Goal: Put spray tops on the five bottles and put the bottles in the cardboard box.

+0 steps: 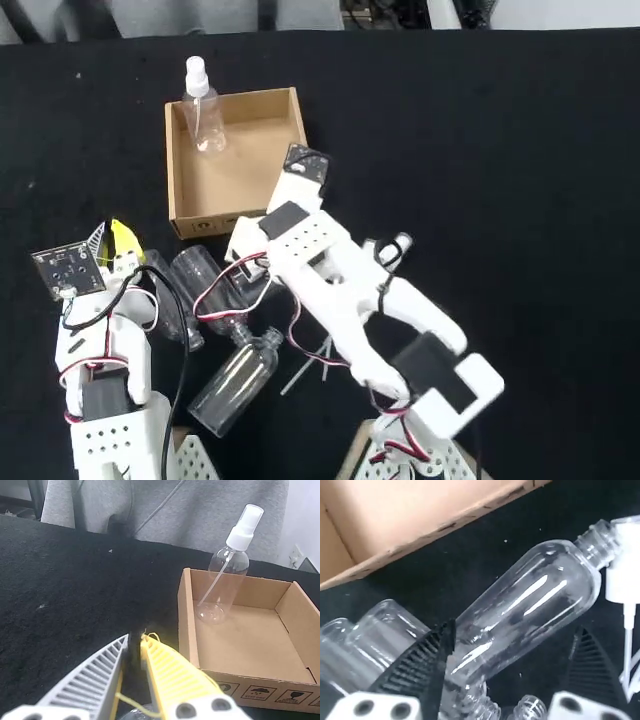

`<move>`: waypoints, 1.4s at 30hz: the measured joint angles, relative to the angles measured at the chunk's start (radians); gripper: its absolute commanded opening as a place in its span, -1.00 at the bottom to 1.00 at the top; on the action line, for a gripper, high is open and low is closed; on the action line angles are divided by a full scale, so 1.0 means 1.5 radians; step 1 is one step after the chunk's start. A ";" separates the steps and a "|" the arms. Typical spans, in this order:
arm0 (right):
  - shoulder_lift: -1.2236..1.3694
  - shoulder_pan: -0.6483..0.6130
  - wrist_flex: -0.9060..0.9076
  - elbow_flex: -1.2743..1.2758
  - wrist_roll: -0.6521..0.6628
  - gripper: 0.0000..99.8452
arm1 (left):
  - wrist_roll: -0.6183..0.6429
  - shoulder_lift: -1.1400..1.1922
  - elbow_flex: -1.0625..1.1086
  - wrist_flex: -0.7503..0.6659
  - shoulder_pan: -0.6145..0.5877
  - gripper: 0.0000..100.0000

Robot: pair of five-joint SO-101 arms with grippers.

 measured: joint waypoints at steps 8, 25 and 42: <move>0.026 0.021 -0.003 0.000 0.000 -0.54 | 0.000 0.000 0.000 0.000 0.000 -0.93; 0.034 0.075 0.062 -0.031 0.000 -0.68 | 0.000 0.000 0.000 0.000 0.000 -0.93; 0.034 0.104 0.356 -0.194 0.225 -0.68 | 0.000 0.000 0.000 0.000 0.000 -0.93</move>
